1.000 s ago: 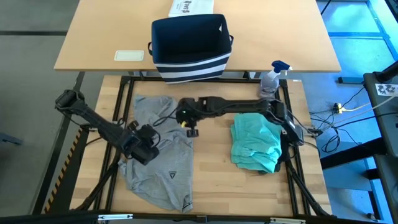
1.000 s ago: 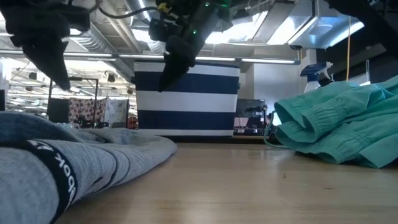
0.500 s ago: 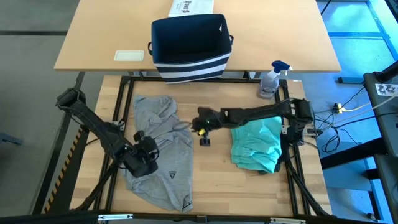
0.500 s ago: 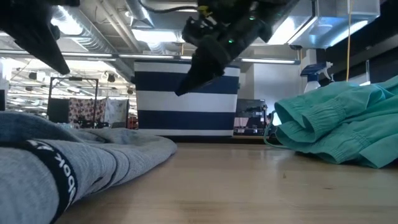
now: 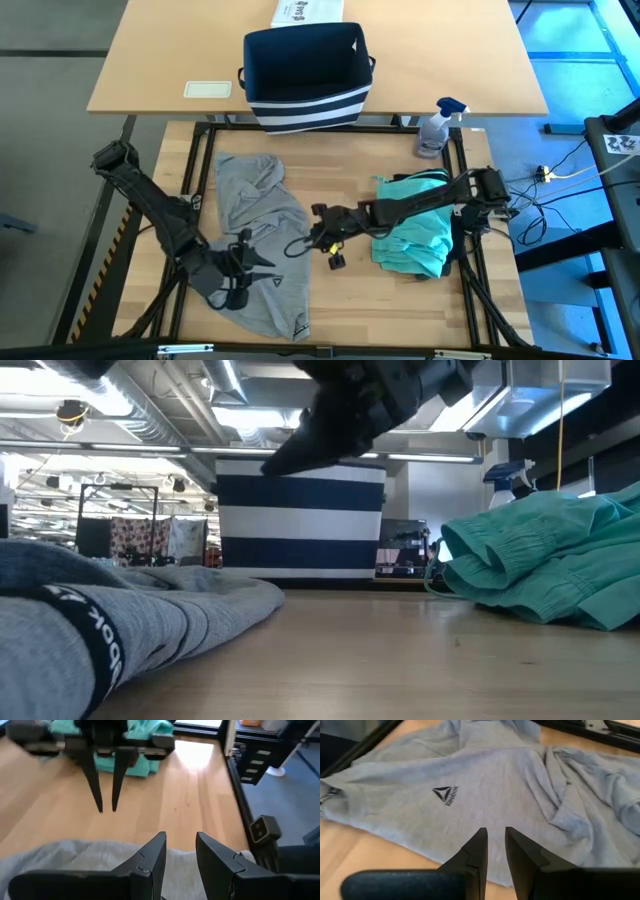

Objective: Fold Laundry from Bin

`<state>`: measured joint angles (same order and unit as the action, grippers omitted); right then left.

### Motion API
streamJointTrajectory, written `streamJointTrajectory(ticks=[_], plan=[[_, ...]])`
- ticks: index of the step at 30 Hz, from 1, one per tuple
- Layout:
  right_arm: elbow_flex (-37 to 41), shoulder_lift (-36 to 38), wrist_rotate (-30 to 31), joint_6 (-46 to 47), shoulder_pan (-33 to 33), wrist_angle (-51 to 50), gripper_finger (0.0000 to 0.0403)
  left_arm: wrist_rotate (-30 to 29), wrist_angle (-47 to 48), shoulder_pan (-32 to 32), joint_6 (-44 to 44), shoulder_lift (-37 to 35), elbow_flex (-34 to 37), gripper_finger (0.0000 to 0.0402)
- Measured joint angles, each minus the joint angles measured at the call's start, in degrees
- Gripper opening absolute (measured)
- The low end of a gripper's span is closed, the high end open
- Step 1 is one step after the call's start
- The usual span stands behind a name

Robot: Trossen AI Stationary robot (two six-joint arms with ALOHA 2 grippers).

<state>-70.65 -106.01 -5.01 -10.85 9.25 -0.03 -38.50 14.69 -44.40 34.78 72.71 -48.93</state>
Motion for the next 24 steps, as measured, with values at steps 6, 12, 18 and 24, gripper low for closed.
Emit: streamJointTrajectory(ticks=[6, 12, 18, 24], plan=[[0.0, 0.3, -4.7, 2.5, -0.3, 0.1, 0.0066, -0.1, 0.2, -1.6, 2.5, 0.0, 0.9, 0.0101], [3.4, 0.3, -3.5, 5.5, 0.9, 0.2, 0.0066, 2.0, 1.3, -3.7, 15.1, 0.0, 5.5, 0.0101], [5.3, -1.6, -0.4, 6.1, 3.4, 0.2, 0.0066, 7.8, 1.5, -4.8, 28.2, 0.0, 11.3, 0.0101], [5.0, -4.6, -0.6, 6.1, 6.0, 7.4, 0.0066, 14.7, 1.5, -4.8, 37.0, 0.0, 14.8, 0.0101]])
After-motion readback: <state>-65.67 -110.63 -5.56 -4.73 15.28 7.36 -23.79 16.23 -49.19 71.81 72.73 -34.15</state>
